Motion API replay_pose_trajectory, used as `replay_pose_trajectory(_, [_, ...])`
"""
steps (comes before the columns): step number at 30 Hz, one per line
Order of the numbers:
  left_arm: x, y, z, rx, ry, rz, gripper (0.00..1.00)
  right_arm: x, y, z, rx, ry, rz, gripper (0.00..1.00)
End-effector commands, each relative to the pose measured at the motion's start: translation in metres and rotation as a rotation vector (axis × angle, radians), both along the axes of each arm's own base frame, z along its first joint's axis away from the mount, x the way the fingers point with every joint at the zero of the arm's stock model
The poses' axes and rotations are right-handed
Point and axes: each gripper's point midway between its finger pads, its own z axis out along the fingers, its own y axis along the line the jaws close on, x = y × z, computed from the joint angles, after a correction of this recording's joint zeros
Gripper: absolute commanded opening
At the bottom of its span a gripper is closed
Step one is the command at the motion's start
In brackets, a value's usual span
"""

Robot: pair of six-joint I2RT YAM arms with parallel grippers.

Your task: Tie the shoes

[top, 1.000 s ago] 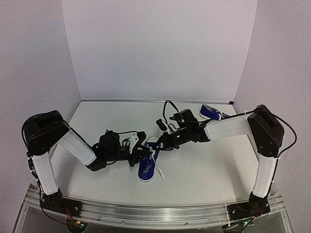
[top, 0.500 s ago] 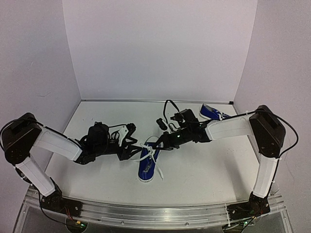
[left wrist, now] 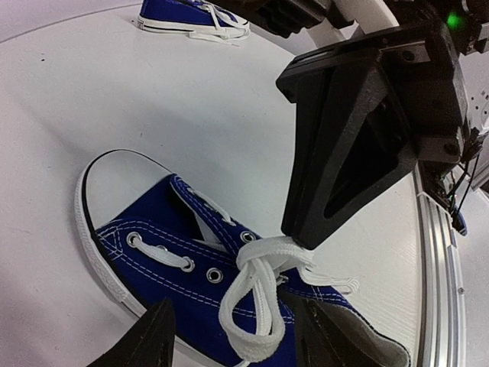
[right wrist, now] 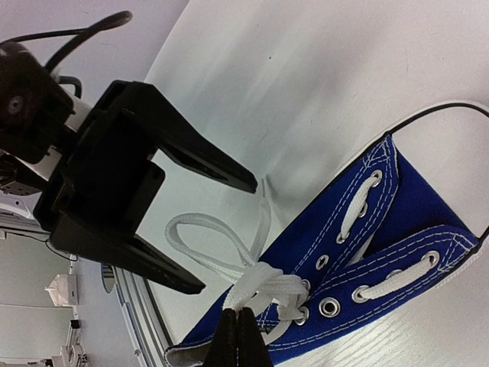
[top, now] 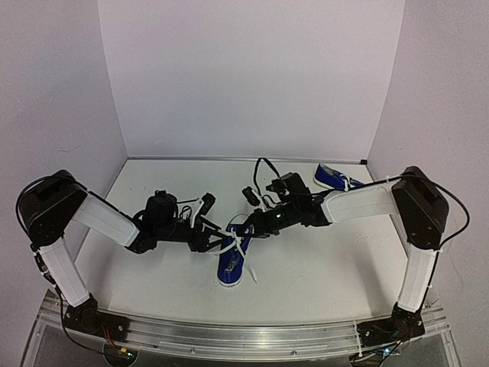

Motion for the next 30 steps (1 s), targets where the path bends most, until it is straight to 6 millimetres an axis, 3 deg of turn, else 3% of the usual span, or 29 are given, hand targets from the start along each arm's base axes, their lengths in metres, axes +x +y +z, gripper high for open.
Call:
replay_pose_trajectory(1, [0.002, -0.013, 0.026, -0.124, -0.025, -0.037, 0.47, 0.0, 0.003, 0.022, 0.043, -0.052, 0.003, 0.0])
replay_pose_trajectory(8, [0.002, -0.016, 0.032, -0.152, -0.057, -0.054, 0.31, 0.002, 0.005, 0.019, 0.039, -0.05, 0.005, 0.0])
replay_pose_trajectory(14, [-0.004, -0.018, 0.038, -0.165, -0.087, -0.097, 0.01, 0.01, 0.003, 0.018, 0.031, -0.062, -0.017, 0.0])
replay_pose_trajectory(20, [-0.026, -0.018, 0.038, -0.128, -0.12, -0.156, 0.0, 0.03, -0.005, 0.008, 0.014, -0.046, -0.063, 0.0])
replay_pose_trajectory(30, [-0.049, -0.04, 0.027, -0.013, -0.194, -0.212, 0.0, 0.027, 0.011, -0.008, 0.02, -0.002, -0.002, 0.0])
